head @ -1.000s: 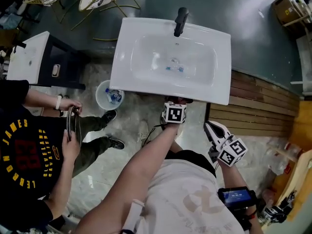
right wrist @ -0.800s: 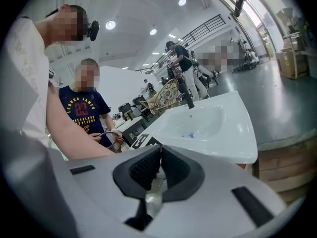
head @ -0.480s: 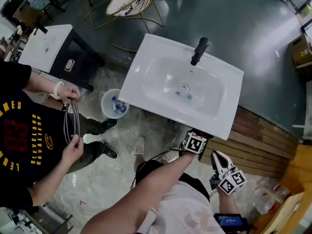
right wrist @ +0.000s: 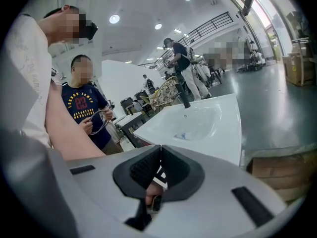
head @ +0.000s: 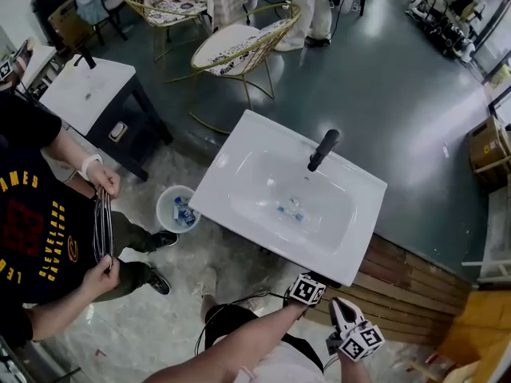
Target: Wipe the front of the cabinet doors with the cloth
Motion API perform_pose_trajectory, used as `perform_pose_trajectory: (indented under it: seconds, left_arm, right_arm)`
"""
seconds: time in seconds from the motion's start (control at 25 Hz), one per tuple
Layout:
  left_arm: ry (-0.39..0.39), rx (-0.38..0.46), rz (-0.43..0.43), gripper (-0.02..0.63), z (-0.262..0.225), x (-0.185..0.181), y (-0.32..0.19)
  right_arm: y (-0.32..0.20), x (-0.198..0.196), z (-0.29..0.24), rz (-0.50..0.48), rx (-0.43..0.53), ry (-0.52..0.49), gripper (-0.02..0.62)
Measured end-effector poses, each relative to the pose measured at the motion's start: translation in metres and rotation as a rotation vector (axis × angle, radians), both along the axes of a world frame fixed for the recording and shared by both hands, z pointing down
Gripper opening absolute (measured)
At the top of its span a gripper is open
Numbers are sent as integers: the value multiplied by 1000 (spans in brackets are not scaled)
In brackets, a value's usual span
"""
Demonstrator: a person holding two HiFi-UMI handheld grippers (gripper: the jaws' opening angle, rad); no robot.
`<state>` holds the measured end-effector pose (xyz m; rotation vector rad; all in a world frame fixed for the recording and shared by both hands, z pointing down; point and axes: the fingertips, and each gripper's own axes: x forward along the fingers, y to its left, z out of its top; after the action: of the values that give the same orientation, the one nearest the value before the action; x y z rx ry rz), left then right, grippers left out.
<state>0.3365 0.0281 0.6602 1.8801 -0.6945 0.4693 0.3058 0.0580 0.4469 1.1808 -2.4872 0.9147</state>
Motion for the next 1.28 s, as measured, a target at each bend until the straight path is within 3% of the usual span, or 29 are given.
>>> perform_pose_trajectory:
  seconds: [0.2,0.6,1.28]
  left_arm:
    - [-33,27,-1,161,-1,-35,-11]
    - [-138,32,-133,161,10,-164,-38]
    - [-287,71,-229,161,12,-356,-76]
  right_arm:
    - [-4,-13,-2,-5,4,-8,14]
    - [1,-73,1,-35,-8,-31,14]
    - [-1,-161,-12,-63,-13,-31,14]
